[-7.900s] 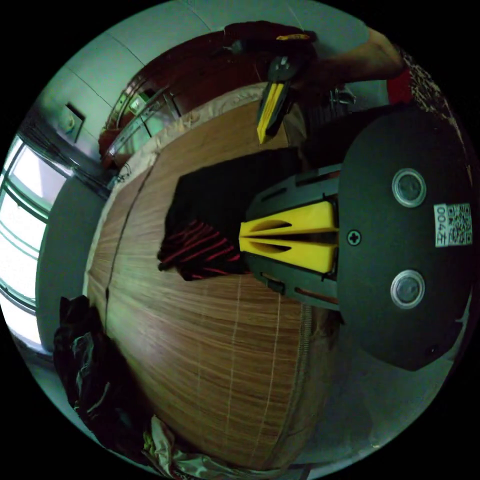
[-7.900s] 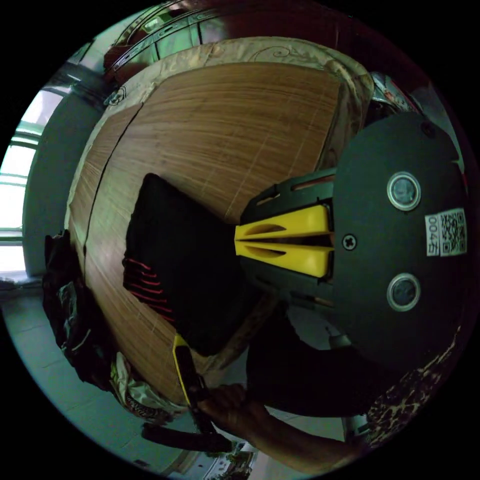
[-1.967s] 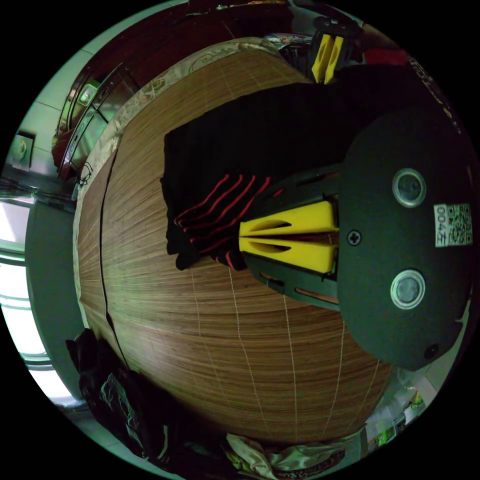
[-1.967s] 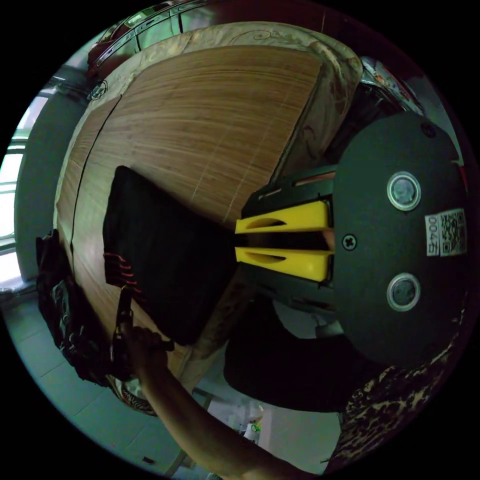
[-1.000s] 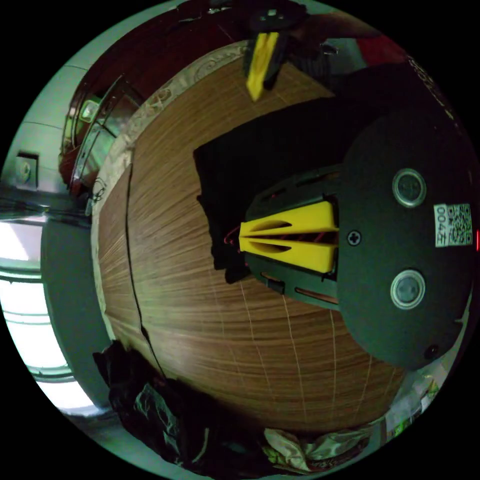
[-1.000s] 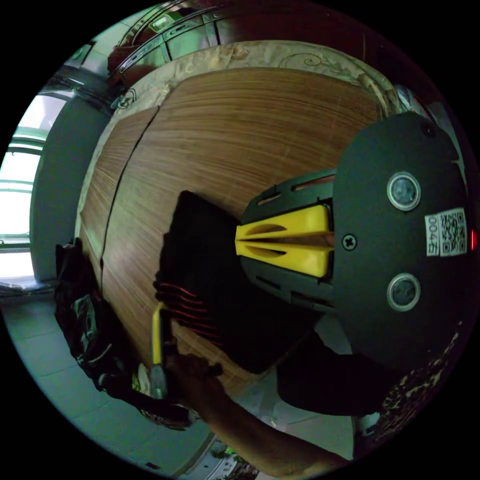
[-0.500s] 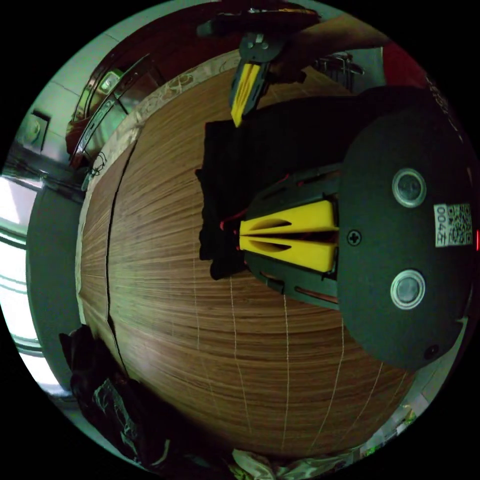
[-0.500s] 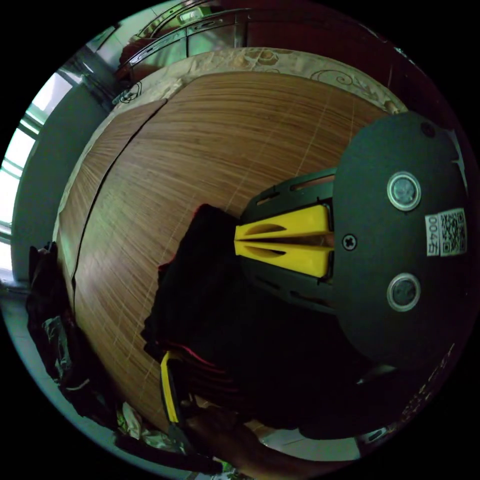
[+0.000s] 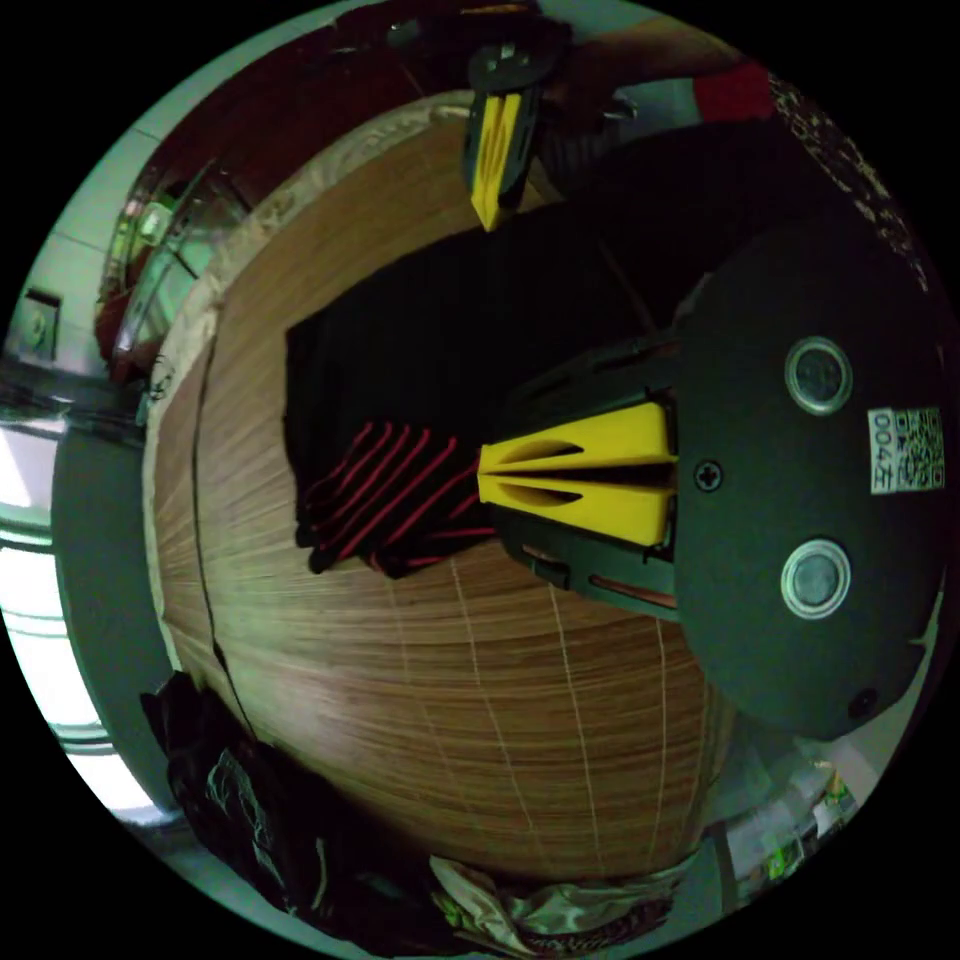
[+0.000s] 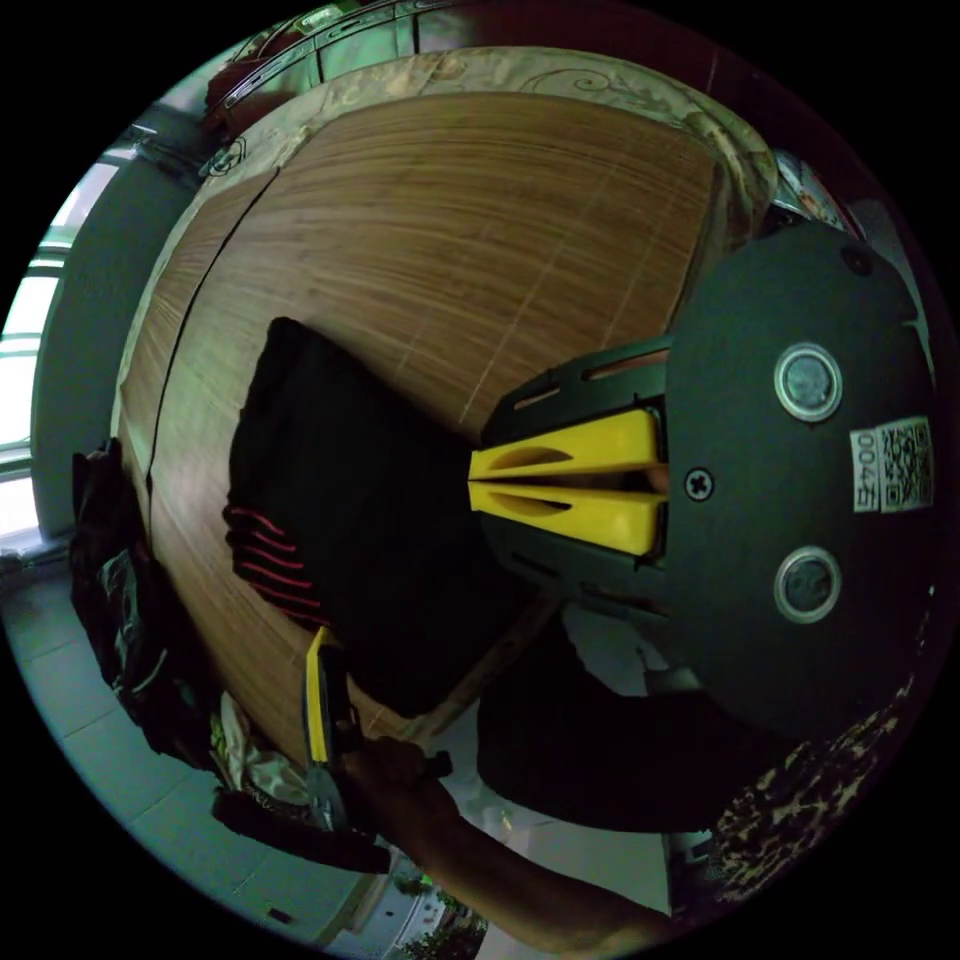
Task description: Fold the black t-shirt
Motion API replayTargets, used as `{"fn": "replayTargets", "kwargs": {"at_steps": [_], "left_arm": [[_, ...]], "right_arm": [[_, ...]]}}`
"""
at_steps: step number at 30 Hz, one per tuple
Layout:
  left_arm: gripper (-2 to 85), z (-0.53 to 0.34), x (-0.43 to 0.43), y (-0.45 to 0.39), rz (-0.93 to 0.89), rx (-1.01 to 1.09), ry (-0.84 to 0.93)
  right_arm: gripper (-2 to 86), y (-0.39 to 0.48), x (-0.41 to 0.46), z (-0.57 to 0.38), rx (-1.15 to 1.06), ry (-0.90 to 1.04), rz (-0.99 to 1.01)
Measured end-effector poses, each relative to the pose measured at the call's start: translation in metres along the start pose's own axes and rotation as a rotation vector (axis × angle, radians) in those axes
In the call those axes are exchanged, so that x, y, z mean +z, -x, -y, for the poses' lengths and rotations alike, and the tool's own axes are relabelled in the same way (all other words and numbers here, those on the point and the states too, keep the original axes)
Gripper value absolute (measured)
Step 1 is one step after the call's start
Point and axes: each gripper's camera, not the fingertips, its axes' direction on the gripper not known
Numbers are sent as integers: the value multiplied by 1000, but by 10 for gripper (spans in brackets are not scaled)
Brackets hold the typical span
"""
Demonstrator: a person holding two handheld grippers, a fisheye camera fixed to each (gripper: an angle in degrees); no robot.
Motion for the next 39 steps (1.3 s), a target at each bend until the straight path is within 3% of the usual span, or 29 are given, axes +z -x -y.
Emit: {"fn": "replayTargets", "kwargs": {"at_steps": [5,14,22,28,39], "left_arm": [[1,-34,-44,2,-50,-66,-94],[0,-97,-34,4,-97,-142,-33],[0,-119,-40,15,-95,-145,4],[2,-140,-46,27,-99,-140,-3],[36,-211,-90,74,-227,-185,-59]], "right_arm": [[16,-4,-26,-27,46,-43,-11],[97,43,-10,-50,-37,9,-14],[84,70,0,-33,-38,82,-60],[0,93,2,-34,-58,75,-127],[16,112,-37,-19,89,-53,39]]}}
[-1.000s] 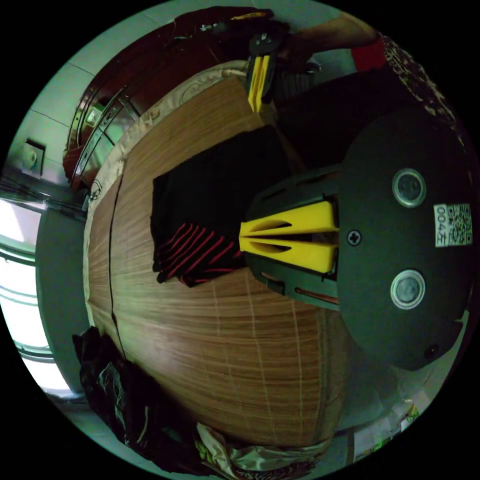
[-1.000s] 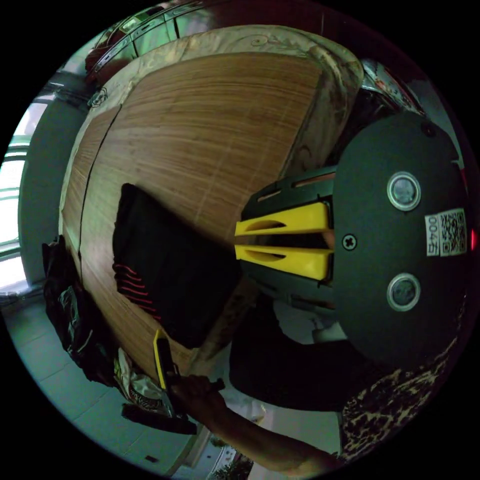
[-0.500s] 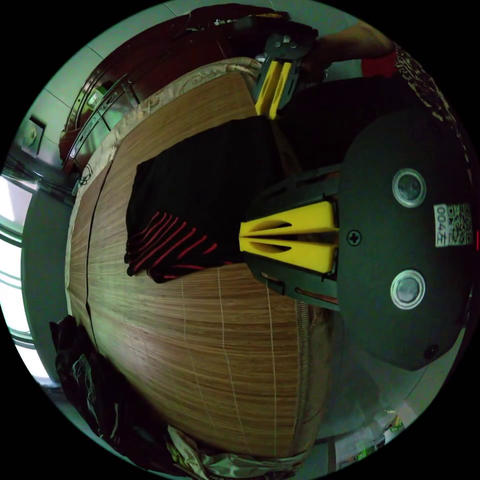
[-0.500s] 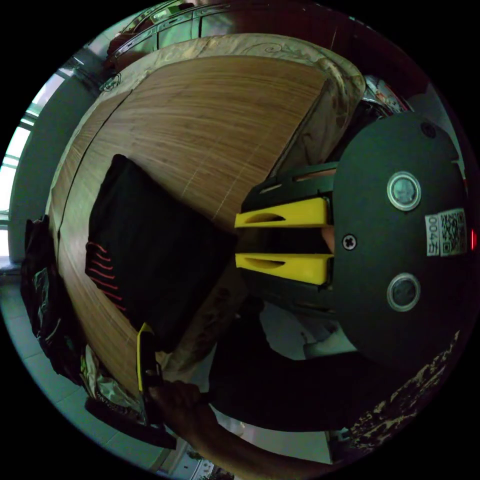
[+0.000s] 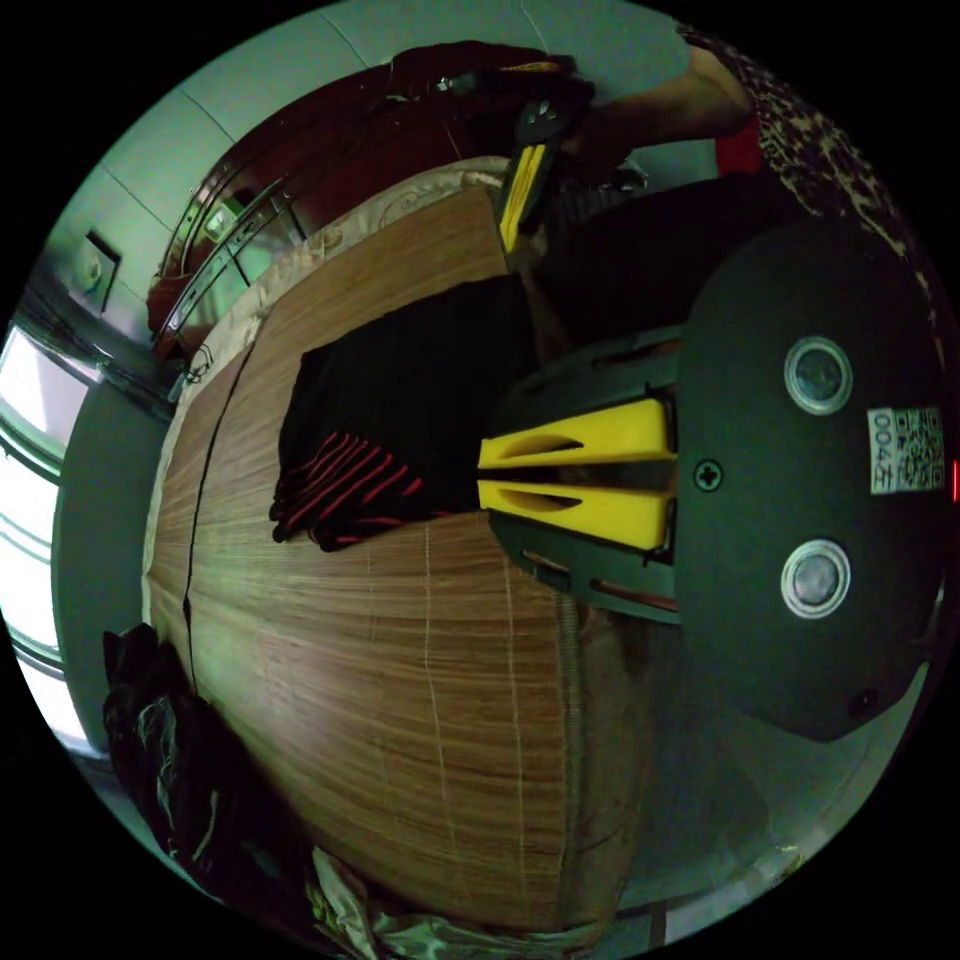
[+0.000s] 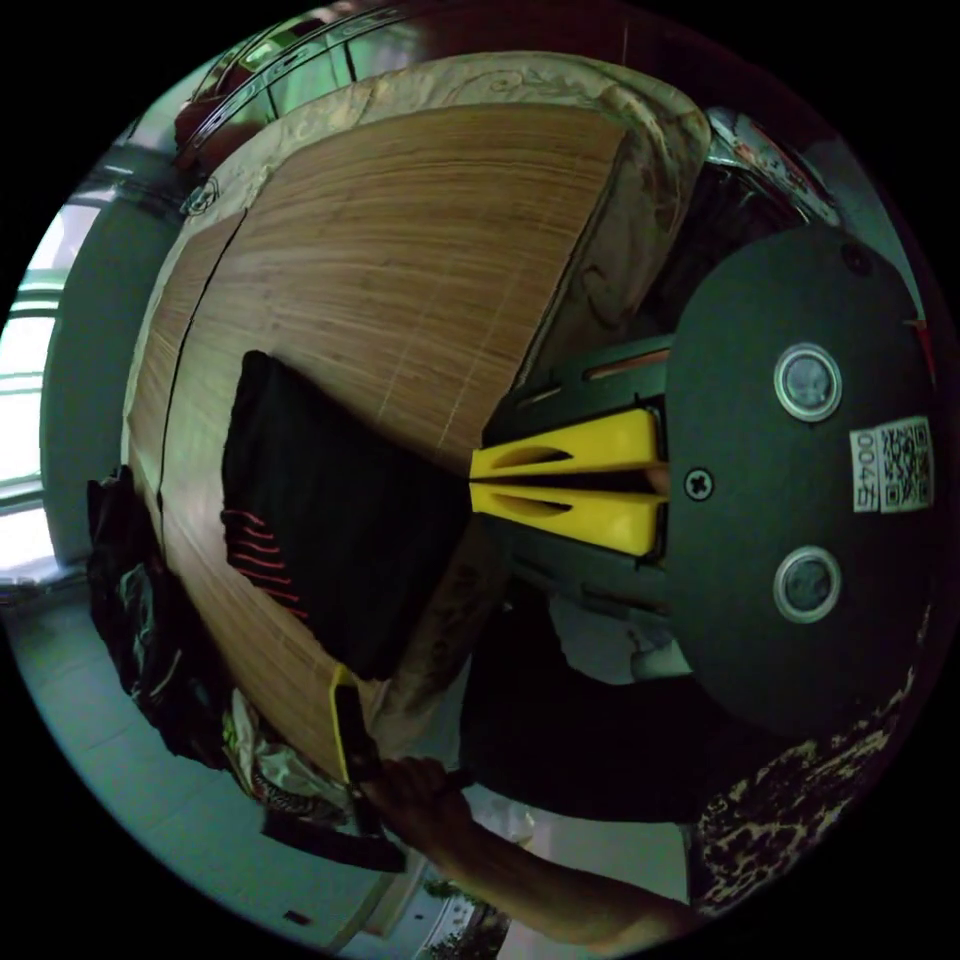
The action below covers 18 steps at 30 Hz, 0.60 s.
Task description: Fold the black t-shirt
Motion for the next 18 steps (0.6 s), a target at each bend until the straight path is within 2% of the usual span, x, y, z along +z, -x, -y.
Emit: {"fn": "replayTargets", "kwargs": {"at_steps": [3,7,13,18], "left_arm": [[70,-32,-9,17,-44,-64,-51],[101,-55,-14,28,-9,-101,-118],[101,-59,-7,43,-22,-117,-88],[80,-65,-8,58,-25,-140,-93]], "right_arm": [[49,14,-3,7,20,-68,42],[62,42,-7,19,7,-142,57],[67,91,-7,66,-27,-152,69],[108,145,0,140,-85,-146,68]]}}
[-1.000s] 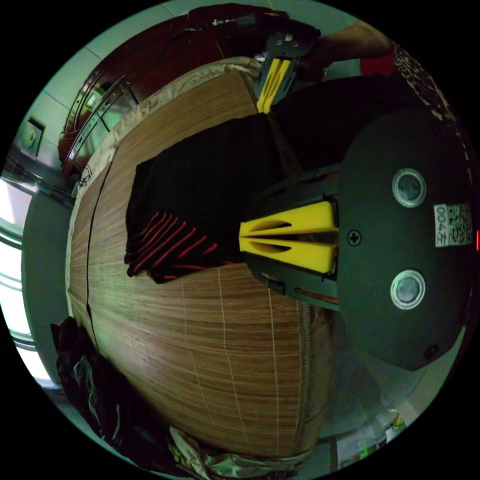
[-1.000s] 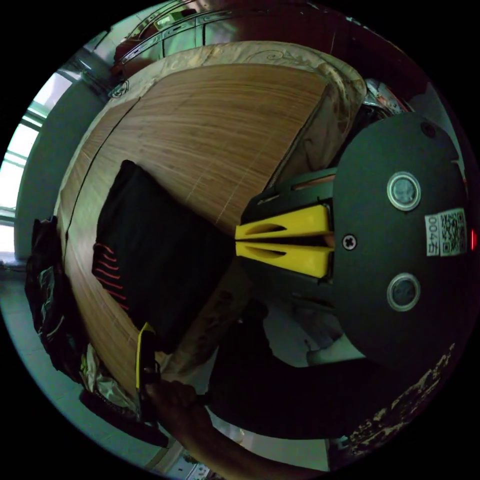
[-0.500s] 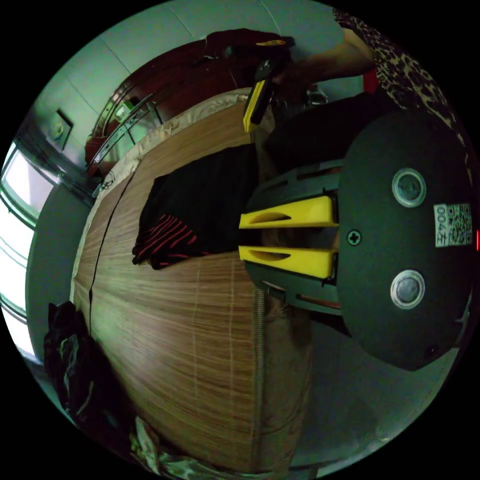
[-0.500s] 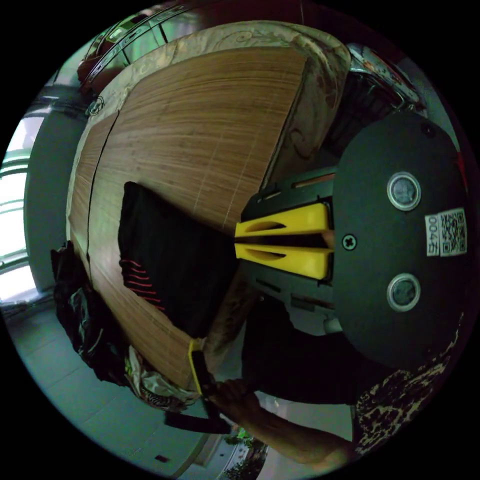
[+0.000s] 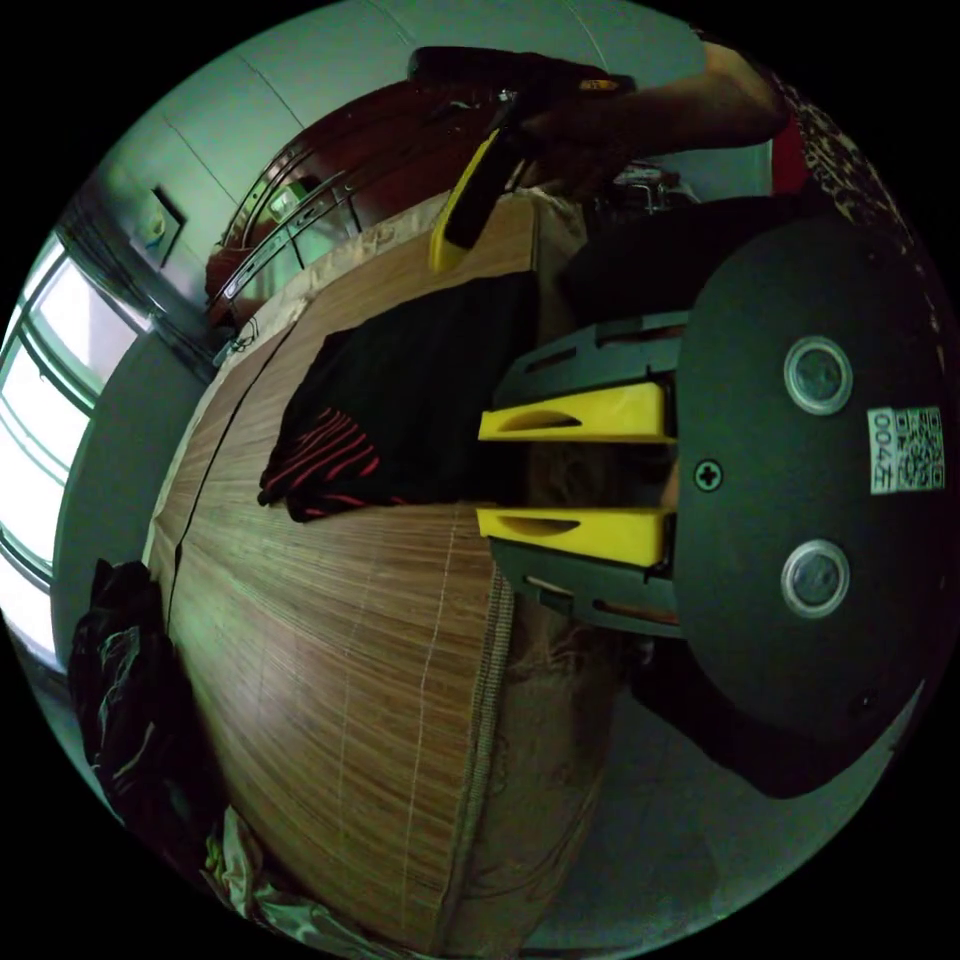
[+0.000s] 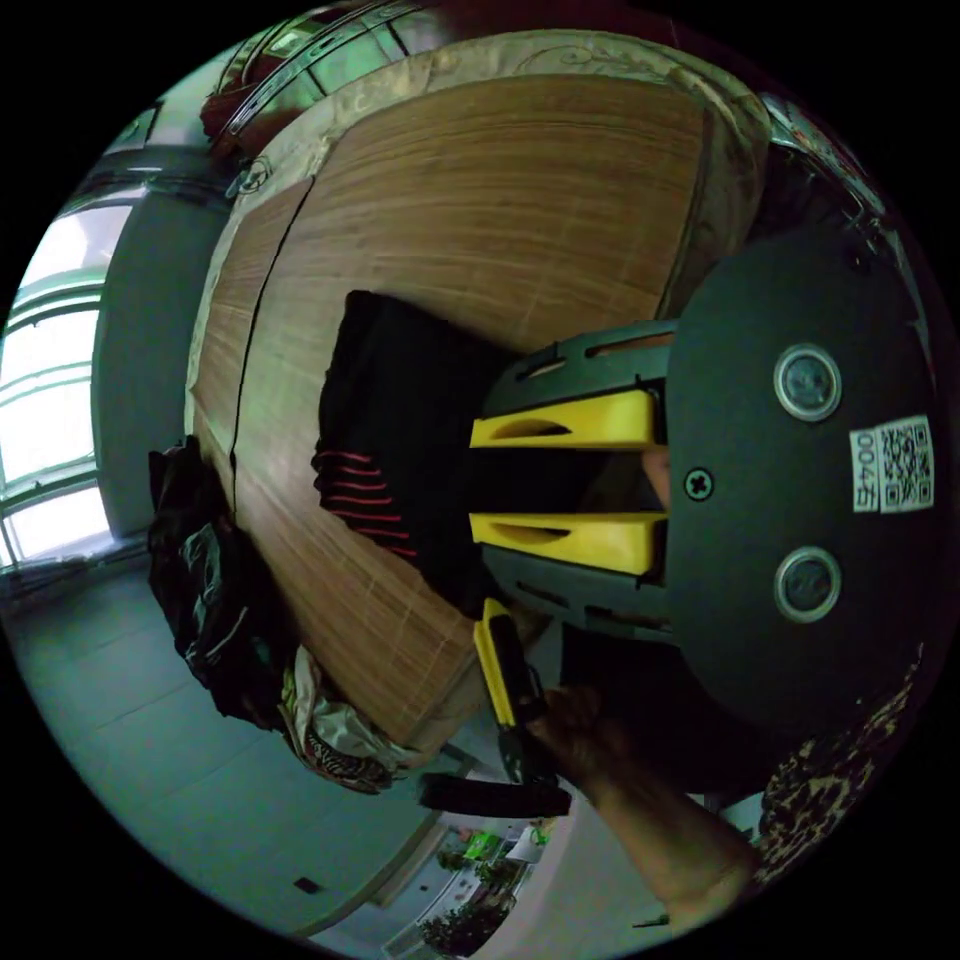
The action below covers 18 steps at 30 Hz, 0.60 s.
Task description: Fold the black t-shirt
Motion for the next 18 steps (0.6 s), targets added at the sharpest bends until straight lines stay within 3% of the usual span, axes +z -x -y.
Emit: {"fn": "replayTargets", "kwargs": {"at_steps": [9,14,18], "left_arm": [[33,-9,-9,30,-20,-12,-20],[30,-7,-17,45,-4,39,-11],[30,-3,-22,56,14,60,-11]], "right_arm": [[126,92,73,160,-117,165,-138],[167,132,116,203,-131,287,-224],[109,157,119,220,-101,187,-295]]}}
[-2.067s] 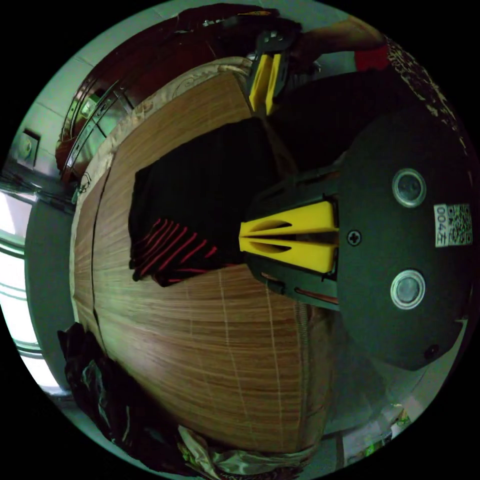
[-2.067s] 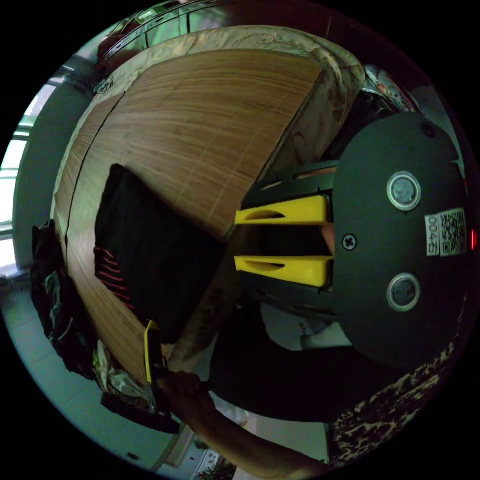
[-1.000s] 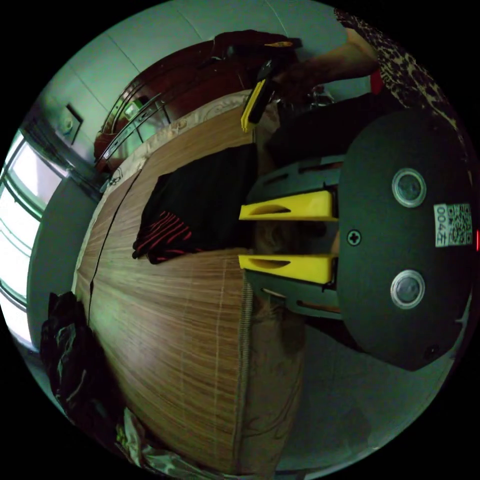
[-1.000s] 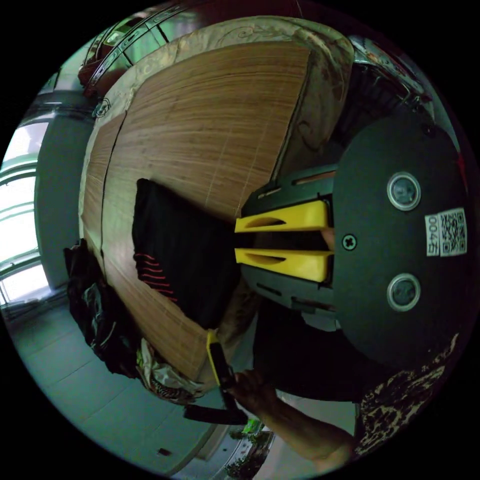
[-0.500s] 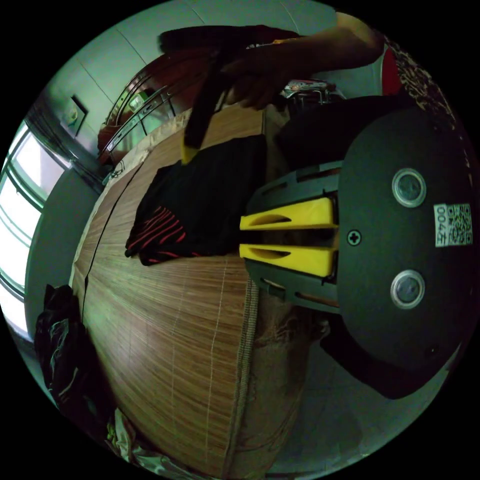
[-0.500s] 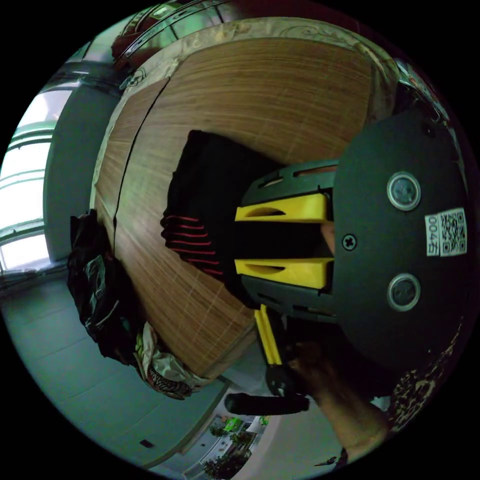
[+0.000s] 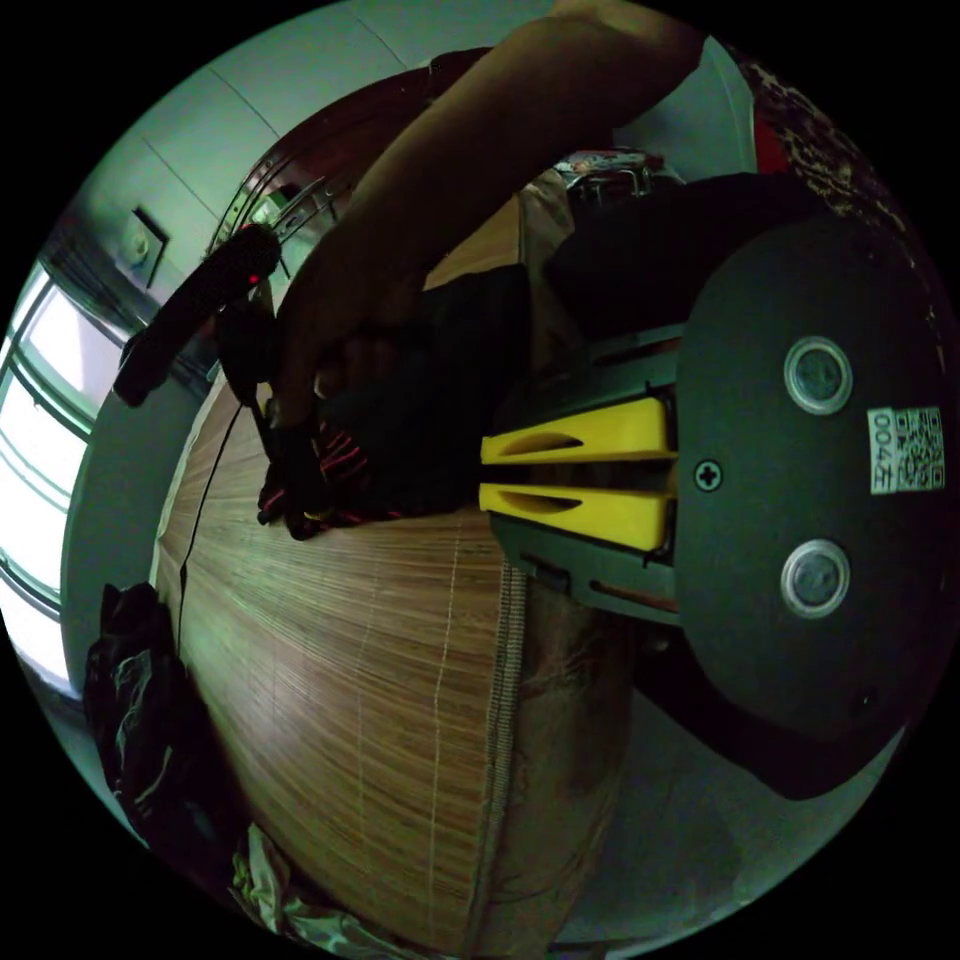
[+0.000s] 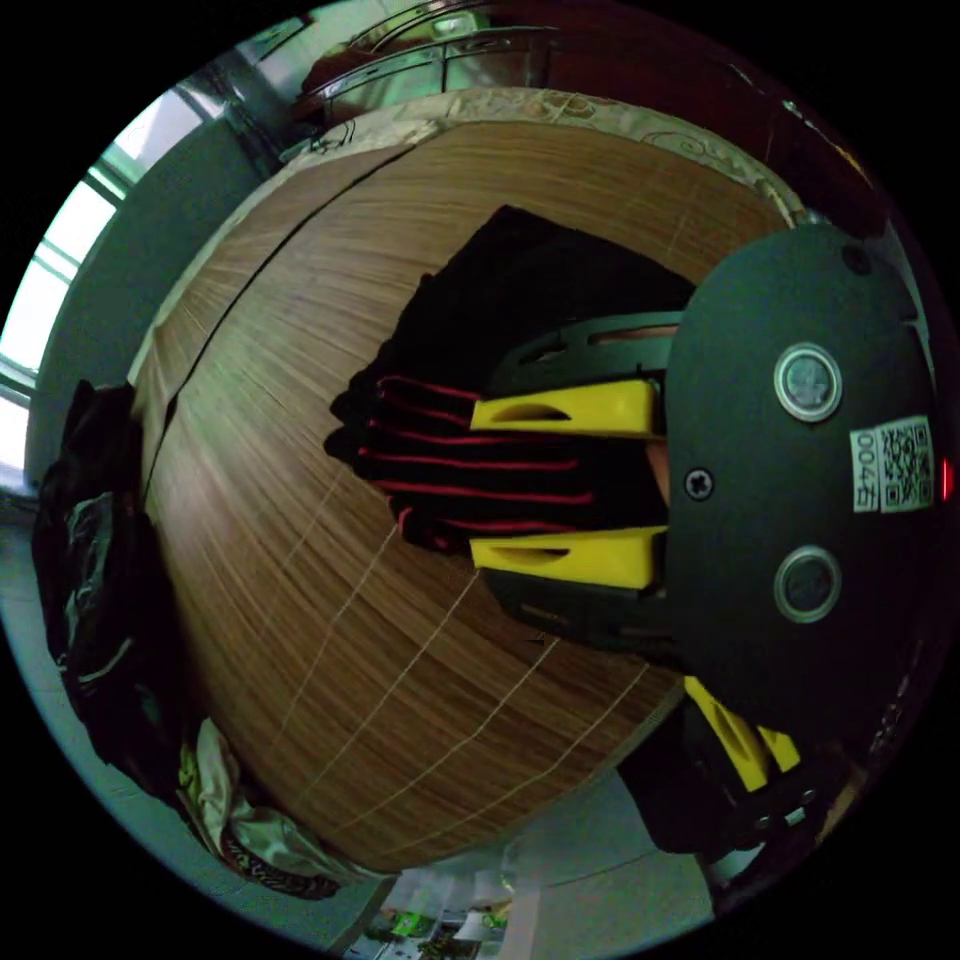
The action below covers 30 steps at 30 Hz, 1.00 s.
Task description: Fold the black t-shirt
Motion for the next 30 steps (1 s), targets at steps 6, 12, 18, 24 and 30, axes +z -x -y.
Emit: {"fn": "replayTargets", "kwargs": {"at_steps": [6,12,18,24,30], "left_arm": [[29,12,-9,25,8,16,24],[29,34,-25,67,73,61,30],[28,60,-49,141,115,53,31],[29,78,-80,229,184,10,13],[31,88,-120,321,271,-57,-15]], "right_arm": [[78,24,-10,40,65,-21,43],[75,56,-17,93,129,-45,107],[74,112,-24,164,106,-66,148],[73,188,-35,235,17,-95,167],[76,267,-41,298,-90,-121,185]]}}
